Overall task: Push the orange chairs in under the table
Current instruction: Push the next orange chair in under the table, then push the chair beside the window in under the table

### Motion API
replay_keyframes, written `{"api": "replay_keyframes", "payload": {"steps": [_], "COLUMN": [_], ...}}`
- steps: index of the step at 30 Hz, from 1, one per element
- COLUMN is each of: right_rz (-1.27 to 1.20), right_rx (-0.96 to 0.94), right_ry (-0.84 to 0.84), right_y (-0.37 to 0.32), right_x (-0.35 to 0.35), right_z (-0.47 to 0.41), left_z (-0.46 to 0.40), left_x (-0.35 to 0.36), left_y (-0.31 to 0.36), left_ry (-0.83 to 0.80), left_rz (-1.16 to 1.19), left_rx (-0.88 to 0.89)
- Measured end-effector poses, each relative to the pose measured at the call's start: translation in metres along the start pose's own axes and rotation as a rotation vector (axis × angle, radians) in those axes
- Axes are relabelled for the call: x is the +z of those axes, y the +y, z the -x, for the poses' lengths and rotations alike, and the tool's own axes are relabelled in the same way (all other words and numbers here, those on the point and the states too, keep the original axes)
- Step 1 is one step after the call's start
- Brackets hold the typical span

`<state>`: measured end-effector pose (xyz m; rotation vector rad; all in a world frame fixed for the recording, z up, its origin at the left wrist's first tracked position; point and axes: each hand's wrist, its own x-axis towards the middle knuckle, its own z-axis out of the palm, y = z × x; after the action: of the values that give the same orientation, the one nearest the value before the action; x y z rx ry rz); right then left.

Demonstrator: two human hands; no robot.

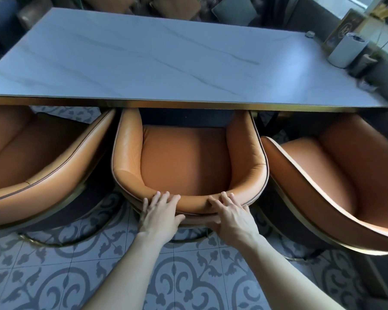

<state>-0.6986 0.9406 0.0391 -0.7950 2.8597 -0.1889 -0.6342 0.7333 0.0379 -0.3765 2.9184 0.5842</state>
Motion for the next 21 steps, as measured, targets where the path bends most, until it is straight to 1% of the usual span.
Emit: {"api": "replay_keyframes", "payload": {"steps": [1,4,7,10,13,15,17,21], "right_rz": [-0.022,-0.029,-0.014,0.012,0.029,0.033,0.036,0.044], "right_rx": [0.042,0.054,0.093,0.092,0.120,0.150,0.171,0.187], "right_ry": [0.000,-0.090,-0.192,-0.215,-0.282,-0.263,-0.234,-0.220], "right_y": [0.014,0.017,0.012,0.013,0.016,0.037,0.065,0.118], "right_x": [-0.027,-0.026,-0.022,-0.020,-0.029,-0.051,-0.072,-0.108], "right_z": [0.016,0.020,0.026,0.034,0.040,0.059,0.075,0.106], "left_z": [0.005,0.015,0.025,0.036,0.037,0.042,0.046,0.059], "left_x": [-0.013,-0.007,0.001,0.004,0.004,-0.001,-0.006,-0.009], "left_y": [0.026,0.020,0.007,0.004,0.005,0.034,0.068,0.136], "left_ry": [0.007,-0.028,-0.112,-0.158,-0.176,-0.184,-0.159,-0.143], "left_rz": [-0.026,-0.053,-0.074,-0.077,-0.071,-0.072,-0.069,-0.101], "left_rx": [0.042,0.034,0.002,-0.027,-0.056,-0.044,-0.033,-0.018]}}
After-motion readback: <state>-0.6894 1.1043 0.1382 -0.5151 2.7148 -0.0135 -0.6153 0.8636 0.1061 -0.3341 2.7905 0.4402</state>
